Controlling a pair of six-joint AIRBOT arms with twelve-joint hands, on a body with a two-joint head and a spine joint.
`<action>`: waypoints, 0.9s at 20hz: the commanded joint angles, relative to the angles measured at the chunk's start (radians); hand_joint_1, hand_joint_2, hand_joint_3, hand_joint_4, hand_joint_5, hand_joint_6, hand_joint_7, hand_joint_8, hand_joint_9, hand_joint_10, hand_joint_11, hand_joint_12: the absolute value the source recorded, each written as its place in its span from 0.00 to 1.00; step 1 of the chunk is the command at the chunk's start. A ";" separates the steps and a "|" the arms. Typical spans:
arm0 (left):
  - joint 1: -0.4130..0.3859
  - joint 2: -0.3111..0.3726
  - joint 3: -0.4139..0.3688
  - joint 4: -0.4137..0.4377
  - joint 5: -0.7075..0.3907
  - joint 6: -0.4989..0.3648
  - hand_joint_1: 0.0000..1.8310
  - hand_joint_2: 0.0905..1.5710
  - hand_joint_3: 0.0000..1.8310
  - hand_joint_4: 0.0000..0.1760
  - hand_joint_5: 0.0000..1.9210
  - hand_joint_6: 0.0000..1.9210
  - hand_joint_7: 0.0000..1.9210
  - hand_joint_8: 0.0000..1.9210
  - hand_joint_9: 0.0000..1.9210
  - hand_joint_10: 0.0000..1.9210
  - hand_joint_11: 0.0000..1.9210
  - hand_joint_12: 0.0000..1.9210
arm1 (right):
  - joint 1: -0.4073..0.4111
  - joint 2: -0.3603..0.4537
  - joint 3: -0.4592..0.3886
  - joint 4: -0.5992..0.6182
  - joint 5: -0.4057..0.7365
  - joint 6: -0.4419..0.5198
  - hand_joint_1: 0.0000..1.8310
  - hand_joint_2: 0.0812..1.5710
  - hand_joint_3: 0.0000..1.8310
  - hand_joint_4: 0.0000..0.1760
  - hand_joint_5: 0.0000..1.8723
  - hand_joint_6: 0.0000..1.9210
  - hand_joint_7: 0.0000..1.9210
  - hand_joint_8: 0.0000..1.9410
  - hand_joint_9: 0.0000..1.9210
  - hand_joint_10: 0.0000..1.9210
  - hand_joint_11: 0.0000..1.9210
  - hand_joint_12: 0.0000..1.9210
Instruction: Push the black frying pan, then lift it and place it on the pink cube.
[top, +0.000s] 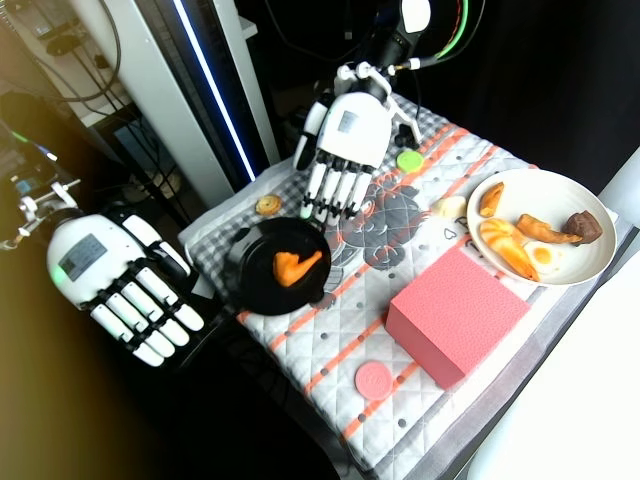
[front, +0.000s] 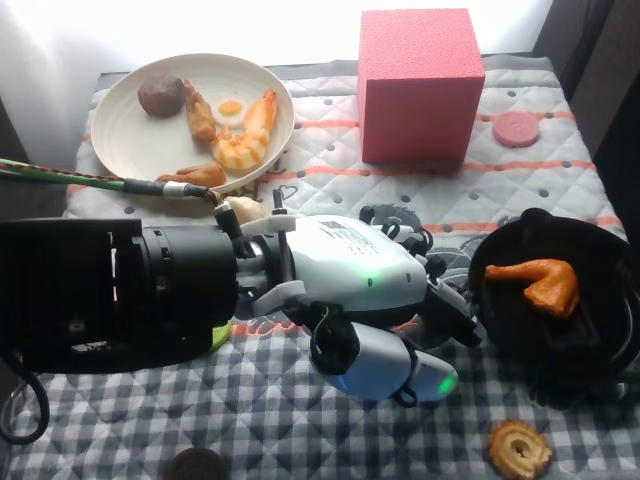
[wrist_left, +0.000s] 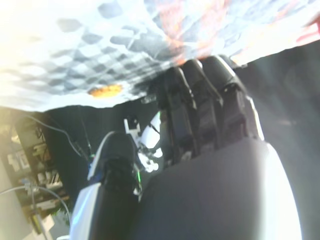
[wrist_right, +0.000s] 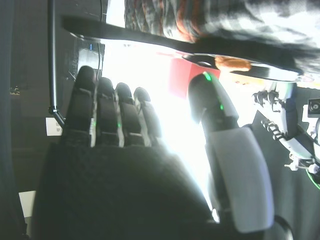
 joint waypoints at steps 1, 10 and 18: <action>-0.010 0.014 -0.002 -0.019 -0.081 -0.008 0.10 0.88 0.00 0.00 0.29 0.02 0.33 0.02 0.20 0.36 0.00 0.77 | 0.002 0.004 0.008 0.000 0.119 0.006 0.35 0.88 0.00 0.00 0.00 0.00 0.00 0.00 0.00 0.00 0.00 0.09; -0.045 0.169 -0.051 -0.047 -0.167 -0.116 0.15 0.88 0.00 0.00 0.27 0.01 0.27 0.01 0.14 0.25 0.00 0.65 | 0.088 0.040 0.048 -0.022 -0.007 -0.106 0.45 0.73 0.00 0.00 0.00 0.00 0.00 0.00 0.00 0.00 0.00 0.00; -0.050 0.299 -0.103 -0.087 -0.201 -0.117 0.08 0.87 0.00 0.00 0.25 0.01 0.25 0.00 0.06 0.33 0.00 0.49 | 0.222 0.040 0.107 -0.023 -0.239 -0.299 0.51 0.68 0.00 0.00 0.00 0.00 0.00 0.00 0.00 0.00 0.00 0.00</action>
